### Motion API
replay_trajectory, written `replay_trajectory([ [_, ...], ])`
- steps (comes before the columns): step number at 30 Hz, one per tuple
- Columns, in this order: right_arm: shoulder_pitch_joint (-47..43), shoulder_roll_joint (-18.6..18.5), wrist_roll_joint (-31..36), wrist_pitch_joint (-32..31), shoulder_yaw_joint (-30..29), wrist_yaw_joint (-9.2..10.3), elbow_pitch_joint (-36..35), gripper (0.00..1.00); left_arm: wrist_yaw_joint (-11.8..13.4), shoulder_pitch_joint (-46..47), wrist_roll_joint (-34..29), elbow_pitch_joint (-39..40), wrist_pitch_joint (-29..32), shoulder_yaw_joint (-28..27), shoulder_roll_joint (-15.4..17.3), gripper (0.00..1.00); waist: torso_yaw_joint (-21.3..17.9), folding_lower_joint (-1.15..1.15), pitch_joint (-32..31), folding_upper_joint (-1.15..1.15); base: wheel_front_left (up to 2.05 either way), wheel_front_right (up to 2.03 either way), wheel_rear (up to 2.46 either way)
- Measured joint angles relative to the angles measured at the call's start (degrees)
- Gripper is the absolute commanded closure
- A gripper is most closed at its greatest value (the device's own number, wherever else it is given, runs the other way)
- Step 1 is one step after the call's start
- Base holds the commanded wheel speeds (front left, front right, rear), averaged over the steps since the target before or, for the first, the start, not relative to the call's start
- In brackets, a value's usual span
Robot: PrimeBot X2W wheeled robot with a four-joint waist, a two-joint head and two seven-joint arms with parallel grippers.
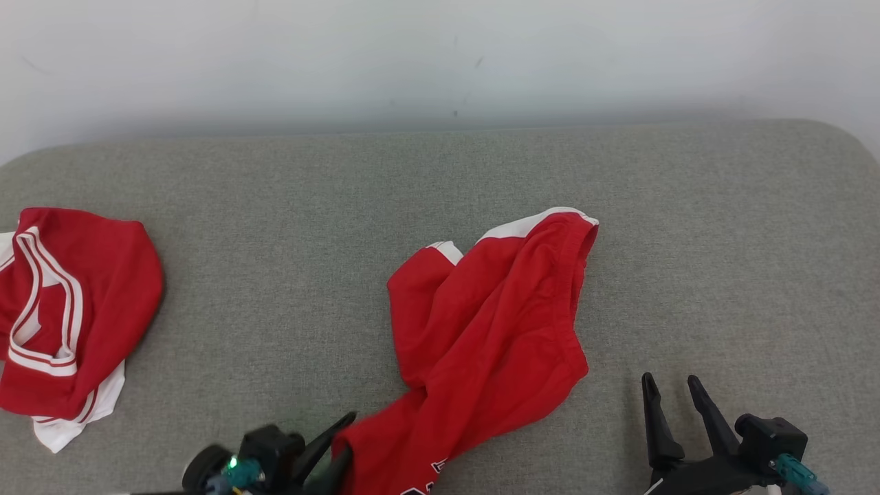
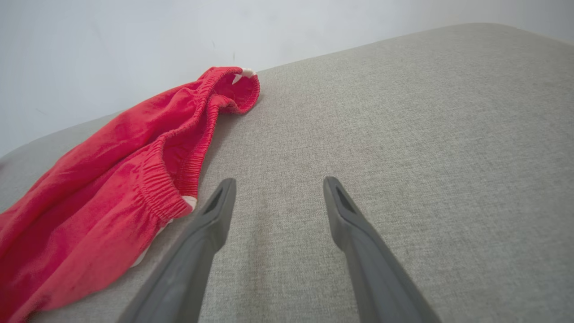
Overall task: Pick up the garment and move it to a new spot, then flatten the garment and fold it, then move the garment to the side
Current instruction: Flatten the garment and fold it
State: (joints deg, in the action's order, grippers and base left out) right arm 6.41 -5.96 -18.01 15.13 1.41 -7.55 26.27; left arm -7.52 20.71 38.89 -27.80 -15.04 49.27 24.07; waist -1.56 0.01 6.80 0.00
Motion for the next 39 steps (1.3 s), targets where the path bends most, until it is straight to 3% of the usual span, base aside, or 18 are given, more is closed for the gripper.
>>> replay_trajectory([
  [8,0.08,0.01,0.16,0.00,-0.20,0.00,-0.55,0.00,-0.01,2.17,0.21,5.28,0.00,-4.50,1.14,1.00,0.26,0.00,0.44,0.00,0.00,0.00,0.00],
  [15,1.31,-0.08,0.38,0.00,0.47,0.00,-0.24,0.00,-0.02,5.52,3.03,1.31,0.00,-11.27,1.42,1.00,-0.45,0.00,1.52,0.00,0.00,0.00,0.00],
  [18,1.80,-0.26,0.38,0.00,0.65,0.00,0.00,0.00,-0.02,6.53,1.99,-0.56,0.00,-11.41,0.91,1.00,-1.03,0.00,1.63,0.00,0.00,0.00,0.00],
  [20,1.74,-0.35,0.38,0.00,0.60,0.00,0.07,0.00,-0.02,6.56,1.65,-1.42,0.00,-11.49,-0.08,0.89,-1.29,0.00,1.55,0.00,0.00,0.00,0.00],
  [21,1.72,-0.41,0.38,0.00,0.59,0.00,0.08,0.00,-0.02,6.58,0.88,-1.76,0.00,-12.00,-0.38,0.53,-1.36,0.00,1.46,0.00,0.00,0.00,0.00],
  [22,1.71,-0.43,0.38,0.00,0.58,0.00,0.08,0.00,-0.02,6.59,0.04,-2.22,0.00,-13.25,-0.69,0.00,-1.38,0.00,1.32,0.00,0.00,0.00,0.00],
  [31,-0.03,-0.02,0.38,0.00,0.08,0.00,0.43,0.00,-0.02,1.33,-4.88,-5.41,0.00,-19.97,-2.14,0.00,-0.58,-0.01,-0.65,0.00,0.00,0.00,0.00],
  [39,-0.81,0.21,0.31,0.00,0.10,0.00,0.56,0.00,-0.02,-5.39,-7.33,-1.52,-0.01,-24.51,-2.12,0.00,0.92,-0.01,-2.11,0.00,0.00,0.00,0.00],
])
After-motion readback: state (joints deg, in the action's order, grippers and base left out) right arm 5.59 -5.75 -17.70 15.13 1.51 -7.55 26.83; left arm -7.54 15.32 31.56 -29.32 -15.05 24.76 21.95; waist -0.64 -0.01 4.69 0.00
